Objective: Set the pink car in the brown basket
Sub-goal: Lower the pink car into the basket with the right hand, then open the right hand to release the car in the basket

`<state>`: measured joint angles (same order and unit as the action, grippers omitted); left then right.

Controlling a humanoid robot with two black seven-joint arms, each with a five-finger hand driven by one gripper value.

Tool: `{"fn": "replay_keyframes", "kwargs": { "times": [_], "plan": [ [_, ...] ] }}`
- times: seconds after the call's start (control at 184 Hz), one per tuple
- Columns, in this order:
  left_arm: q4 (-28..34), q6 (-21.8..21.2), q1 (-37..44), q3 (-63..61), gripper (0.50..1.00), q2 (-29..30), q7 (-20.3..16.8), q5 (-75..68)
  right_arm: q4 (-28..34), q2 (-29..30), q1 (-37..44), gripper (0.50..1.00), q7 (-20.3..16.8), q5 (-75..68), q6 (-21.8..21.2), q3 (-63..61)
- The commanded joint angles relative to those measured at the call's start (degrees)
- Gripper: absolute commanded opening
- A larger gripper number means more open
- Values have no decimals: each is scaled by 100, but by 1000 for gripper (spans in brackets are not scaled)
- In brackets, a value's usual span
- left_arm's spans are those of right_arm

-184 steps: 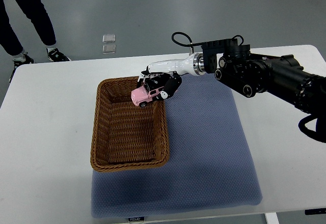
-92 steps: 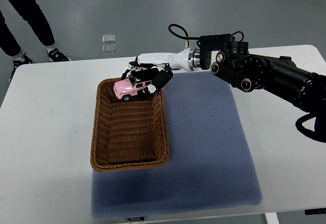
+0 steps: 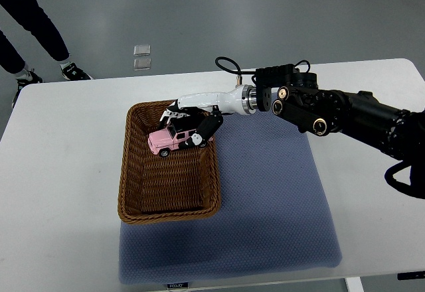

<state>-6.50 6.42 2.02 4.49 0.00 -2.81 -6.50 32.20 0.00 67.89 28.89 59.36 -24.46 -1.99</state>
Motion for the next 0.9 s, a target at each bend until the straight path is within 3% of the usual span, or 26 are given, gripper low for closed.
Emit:
{"fn": "replay_keyframes", "kwargs": {
  "times": [0.0, 0.071, 0.103, 0.114, 0.125, 0.228, 0.652, 0.897],
  "plan": [
    [0, 0, 0, -1, 1000, 0, 0, 0, 23, 0, -39, 547, -59, 5, -6, 6],
    [0, 0, 0, -1, 1000, 0, 0, 0, 23, 0, -48, 617, -59, -4, -6, -3],
    [0, 0, 0, -1, 1000, 0, 0, 0, 23, 0, -57, 690, -59, -4, -6, -3],
    [0, 0, 0, -1, 1000, 0, 0, 0, 23, 0, -57, 737, -59, -4, 3, -3],
    [0, 0, 0, -1, 1000, 0, 0, 0, 23, 0, -57, 738, -59, -4, 3, -3],
    [0, 0, 0, -1, 1000, 0, 0, 0, 23, 0, -66, 903, -59, -4, 47, -3],
    [0, 0, 0, 8, 1000, 0, 0, 0, -153, 0, 40, 909, -103, -522, -85, -328],
    [0, 0, 0, -1, 1000, 0, 0, 0, -566, 0, -31, 909, -921, -2087, -173, -961]
  ]
}}
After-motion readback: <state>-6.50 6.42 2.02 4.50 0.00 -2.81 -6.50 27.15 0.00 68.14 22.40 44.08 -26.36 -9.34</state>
